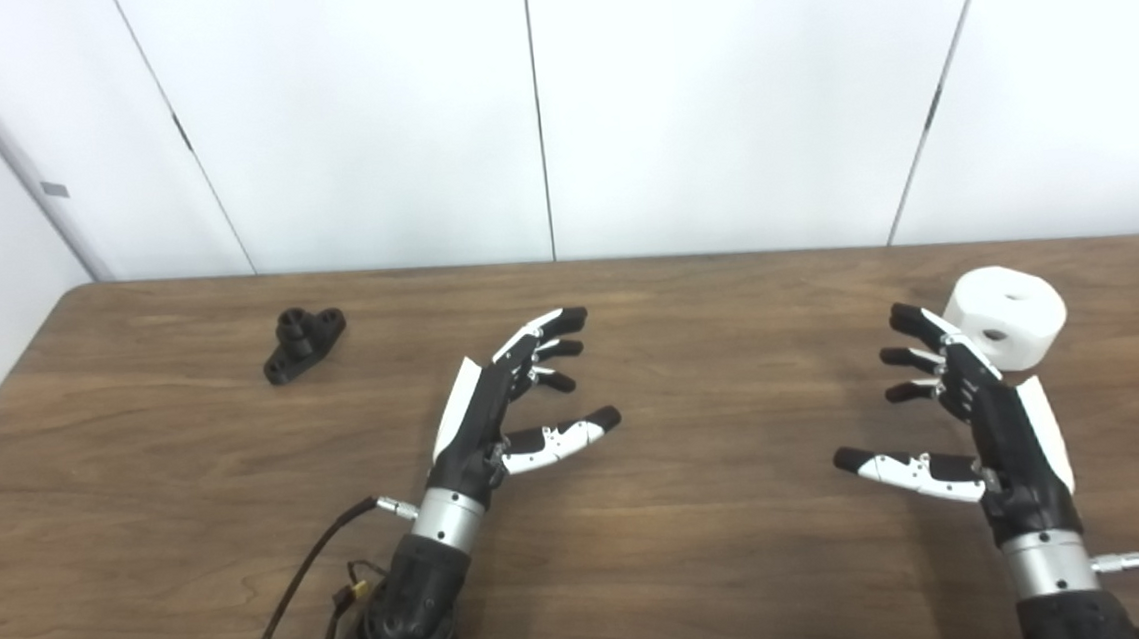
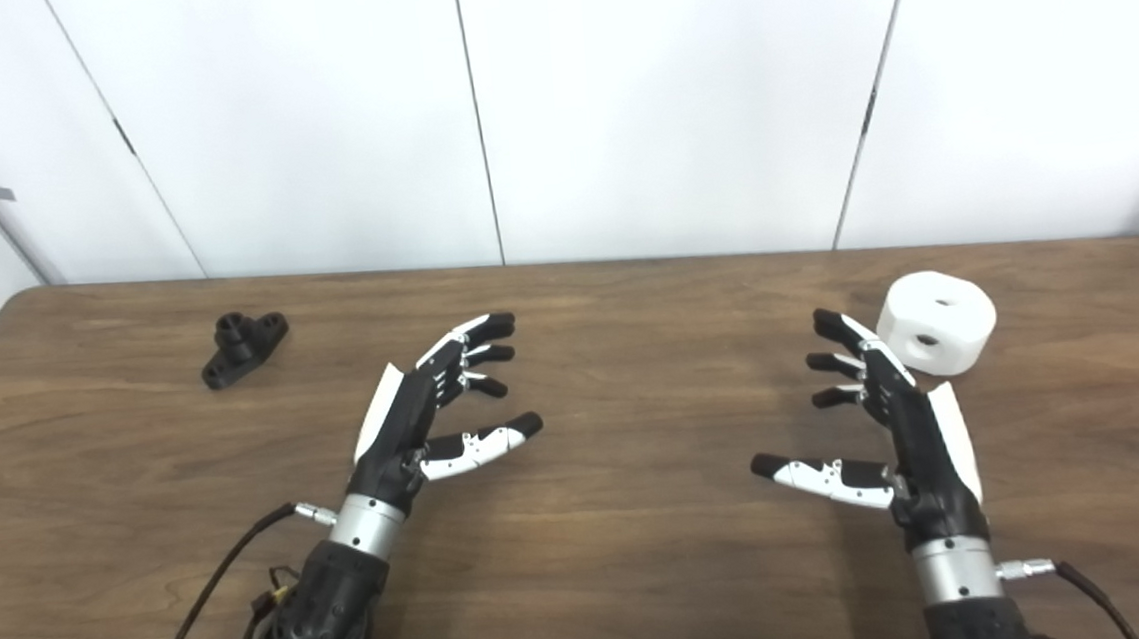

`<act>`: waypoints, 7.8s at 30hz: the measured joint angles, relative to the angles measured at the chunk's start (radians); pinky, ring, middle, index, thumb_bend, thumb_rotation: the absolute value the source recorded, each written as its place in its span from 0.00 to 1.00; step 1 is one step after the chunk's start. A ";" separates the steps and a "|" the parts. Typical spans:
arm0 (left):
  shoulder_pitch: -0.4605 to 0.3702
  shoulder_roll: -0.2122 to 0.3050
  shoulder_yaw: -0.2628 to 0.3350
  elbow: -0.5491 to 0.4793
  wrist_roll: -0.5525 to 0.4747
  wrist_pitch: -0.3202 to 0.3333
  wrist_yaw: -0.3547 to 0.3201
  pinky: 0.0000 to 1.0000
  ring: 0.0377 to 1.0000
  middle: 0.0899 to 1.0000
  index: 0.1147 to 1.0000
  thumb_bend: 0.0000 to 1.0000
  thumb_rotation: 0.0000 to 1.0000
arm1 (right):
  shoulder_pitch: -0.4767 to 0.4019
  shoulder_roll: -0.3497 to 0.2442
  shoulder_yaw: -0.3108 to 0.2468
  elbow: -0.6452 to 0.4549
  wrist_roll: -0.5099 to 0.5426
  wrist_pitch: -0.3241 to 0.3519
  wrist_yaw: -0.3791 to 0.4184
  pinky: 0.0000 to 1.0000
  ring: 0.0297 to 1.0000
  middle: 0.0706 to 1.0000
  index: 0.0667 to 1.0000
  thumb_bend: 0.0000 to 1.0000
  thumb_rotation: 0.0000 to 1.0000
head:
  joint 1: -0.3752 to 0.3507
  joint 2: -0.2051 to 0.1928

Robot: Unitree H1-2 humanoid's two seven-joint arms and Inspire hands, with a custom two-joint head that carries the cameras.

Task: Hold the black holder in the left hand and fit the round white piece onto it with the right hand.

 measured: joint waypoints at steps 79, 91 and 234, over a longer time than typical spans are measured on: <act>-0.082 0.281 0.219 -0.196 0.140 0.284 0.044 0.72 0.86 0.88 0.83 0.75 0.05 | 0.020 -0.069 -0.072 0.041 0.113 0.026 0.015 0.57 0.73 0.87 0.85 0.73 0.05 | 0.368 -0.083; -0.147 0.374 0.257 -0.128 0.291 0.345 0.163 0.95 1.00 0.97 0.78 0.76 0.08 | 0.020 -0.069 -0.074 0.039 0.114 0.027 0.016 0.57 0.73 0.87 0.84 0.73 0.04 | 0.371 -0.077; -0.259 0.317 0.022 0.449 0.296 0.464 0.426 0.95 1.00 0.94 0.51 0.68 0.10 | 0.071 -0.079 -0.096 -0.100 0.126 0.149 0.054 0.53 0.69 0.87 0.84 0.68 0.08 | 0.333 0.014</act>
